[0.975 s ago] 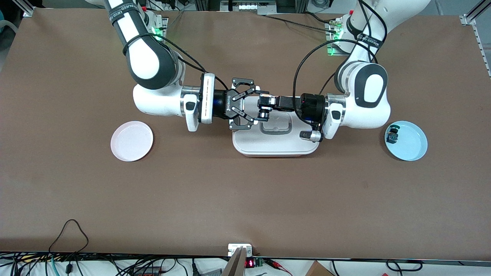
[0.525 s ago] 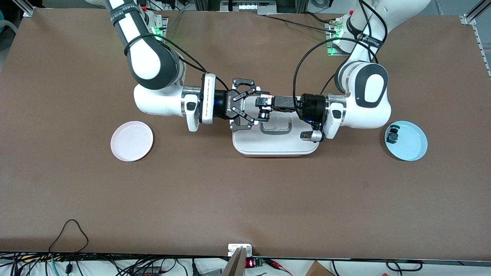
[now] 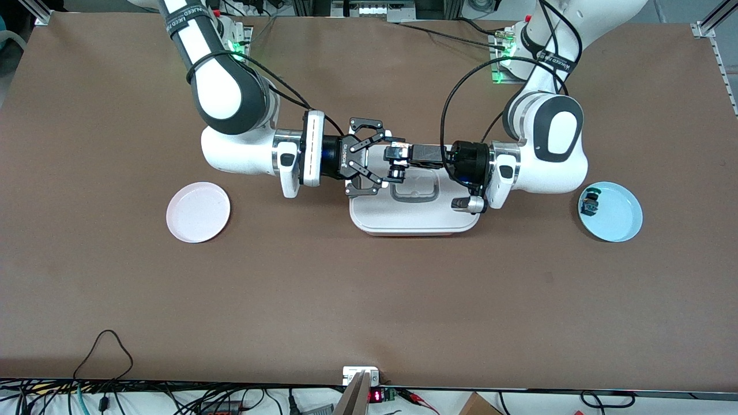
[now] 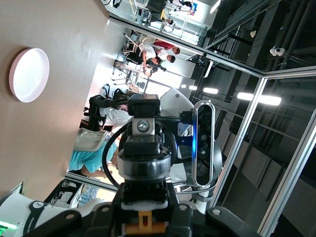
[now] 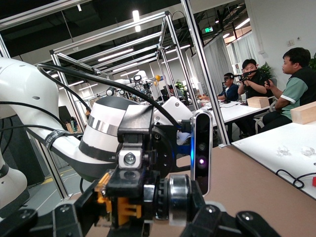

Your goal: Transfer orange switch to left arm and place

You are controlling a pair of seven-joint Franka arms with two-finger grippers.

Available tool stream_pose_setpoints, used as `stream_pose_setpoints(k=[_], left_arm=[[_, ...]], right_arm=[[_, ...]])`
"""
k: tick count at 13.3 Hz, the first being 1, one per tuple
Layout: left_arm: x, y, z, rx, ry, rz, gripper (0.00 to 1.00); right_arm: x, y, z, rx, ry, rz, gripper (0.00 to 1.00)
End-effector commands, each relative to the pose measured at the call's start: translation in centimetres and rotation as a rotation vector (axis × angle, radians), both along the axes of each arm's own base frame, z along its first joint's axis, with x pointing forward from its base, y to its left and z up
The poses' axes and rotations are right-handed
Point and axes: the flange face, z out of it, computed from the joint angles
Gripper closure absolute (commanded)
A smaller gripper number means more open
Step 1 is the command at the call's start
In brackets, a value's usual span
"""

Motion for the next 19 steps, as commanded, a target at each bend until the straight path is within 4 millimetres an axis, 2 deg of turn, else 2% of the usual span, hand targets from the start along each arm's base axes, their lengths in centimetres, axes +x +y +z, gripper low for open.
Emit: stream_pose_setpoints(k=[1,3,6,9,10,12,14,16,17,19], left_arm=[[-0.1,-0.3,0.1,-0.017,-0.001,0.009,1.0],[-0.1,-0.3,0.2,-0.017,0.002,0.009,1.0],[0.1,0.5,-0.2,-0.01,0.006,0.019,1.0],[0.0,1.7,-0.7,0.002,0.009,0.014,1.0],[0.3,2.9,-0.9,0.03,-0.004,0.008,1.0],[0.7,4.8,-0.8,0.069,-0.027,-0.015,1.0],[1.0,7.5,-1.3,0.126,-0.046,-0.05,1.0],[1.4,10.6,-1.8,0.191,-0.063,-0.081,1.0],[1.3,11.4,-2.0,0.2,-0.058,-0.101,1.0],[1.4,14.1,-2.3,0.255,-0.043,-0.125,1.0]], right_arm=[[3.0,-3.8,1.3,0.014,-0.008,-0.049,0.0],[4.4,-7.9,2.4,0.045,-0.019,0.056,0.0],[6.0,-17.1,4.4,0.021,-0.058,0.197,0.0],[5.5,-24.7,6.3,0.017,-0.08,0.303,0.0],[5.3,-27.2,6.7,0.012,-0.086,0.323,0.0],[5.0,-29.8,7.4,0.007,-0.103,0.331,0.0],[4.9,-30.6,7.7,-0.014,-0.095,0.32,0.0],[5.3,-32.4,7.2,-0.089,-0.085,0.286,0.0],[5.1,-32.9,7.0,-0.129,-0.055,0.298,0.0],[3.9,-35.5,7.9,-0.29,0.032,0.308,0.0]])
